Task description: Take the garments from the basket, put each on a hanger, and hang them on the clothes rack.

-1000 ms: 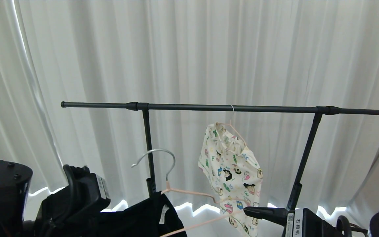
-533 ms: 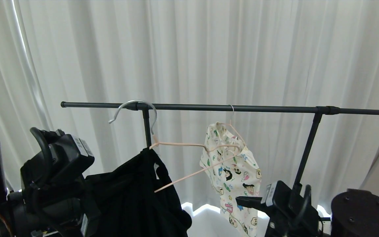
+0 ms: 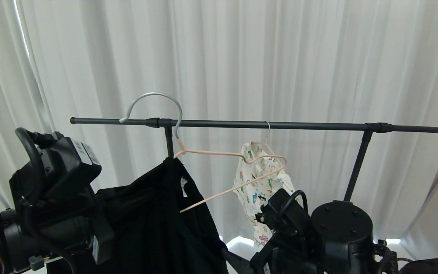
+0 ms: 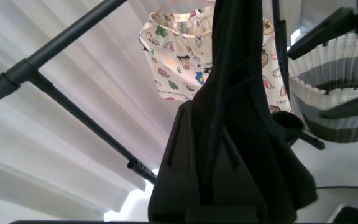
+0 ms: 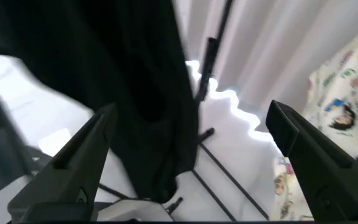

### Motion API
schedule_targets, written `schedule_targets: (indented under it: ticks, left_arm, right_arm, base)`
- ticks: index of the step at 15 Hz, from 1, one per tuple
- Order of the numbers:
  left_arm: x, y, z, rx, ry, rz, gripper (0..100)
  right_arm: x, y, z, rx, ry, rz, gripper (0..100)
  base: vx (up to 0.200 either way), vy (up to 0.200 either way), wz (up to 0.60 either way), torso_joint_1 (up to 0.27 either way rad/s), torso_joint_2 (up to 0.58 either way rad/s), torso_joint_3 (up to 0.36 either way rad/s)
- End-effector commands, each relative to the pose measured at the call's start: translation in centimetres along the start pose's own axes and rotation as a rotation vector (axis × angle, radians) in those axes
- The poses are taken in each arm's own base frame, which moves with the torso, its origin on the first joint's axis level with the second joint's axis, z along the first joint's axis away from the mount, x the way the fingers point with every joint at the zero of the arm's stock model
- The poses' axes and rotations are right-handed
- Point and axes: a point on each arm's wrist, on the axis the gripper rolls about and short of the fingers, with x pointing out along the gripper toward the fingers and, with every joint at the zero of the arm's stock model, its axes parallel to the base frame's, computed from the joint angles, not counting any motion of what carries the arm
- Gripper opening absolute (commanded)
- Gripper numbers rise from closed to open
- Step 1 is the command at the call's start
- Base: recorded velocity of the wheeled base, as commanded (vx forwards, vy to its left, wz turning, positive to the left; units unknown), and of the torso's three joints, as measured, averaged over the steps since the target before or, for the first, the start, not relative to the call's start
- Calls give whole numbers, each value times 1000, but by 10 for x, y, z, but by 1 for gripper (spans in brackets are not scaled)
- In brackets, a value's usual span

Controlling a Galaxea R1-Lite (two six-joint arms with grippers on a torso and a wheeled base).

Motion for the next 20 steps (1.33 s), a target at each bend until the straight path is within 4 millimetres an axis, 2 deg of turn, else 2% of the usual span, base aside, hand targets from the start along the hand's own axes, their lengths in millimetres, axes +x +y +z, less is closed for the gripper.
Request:
schedule_targets:
  ticks: [1, 5, 8, 10, 12, 18, 20]
  left_arm:
    - [-2, -1, 3, 7, -16, -4, 0]
    - [-1, -1, 3, 4, -12, -6, 0]
    - [-2, -1, 3, 2, -15, -2, 0]
    - [-3, -3, -3, -8, 3, -1, 0]
    - [-4, -3, -9, -17, 22, 7, 0]
    - [-10, -8, -37, -45, 111, 20, 0]
    - [-15, -13, -47, -50, 139, 15, 0]
  right_arm:
    - [14, -5, -6, 3, 24, -26, 100]
    - [19, 1, -13, -15, 50, -13, 100]
    - [19, -2, -17, -20, 65, -29, 100]
    - [14, -28, -25, -68, 103, -151, 100]
    - [6, -49, -24, -85, 107, -225, 100]
    - [-11, -96, -11, -117, 80, -395, 100]
    - [-14, -105, -9, -126, 78, -450, 100]
  base:
    - [0, 0, 0, 0, 0, 0]
    - [0, 0, 0, 0, 0, 0]
    - [0, 0, 0, 0, 0, 0]
    - [0, 0, 0, 0, 0, 0]
    - [0, 0, 0, 0, 0, 0]
    - [0, 0, 0, 0, 0, 0]
    - [0, 0, 0, 0, 0, 0]
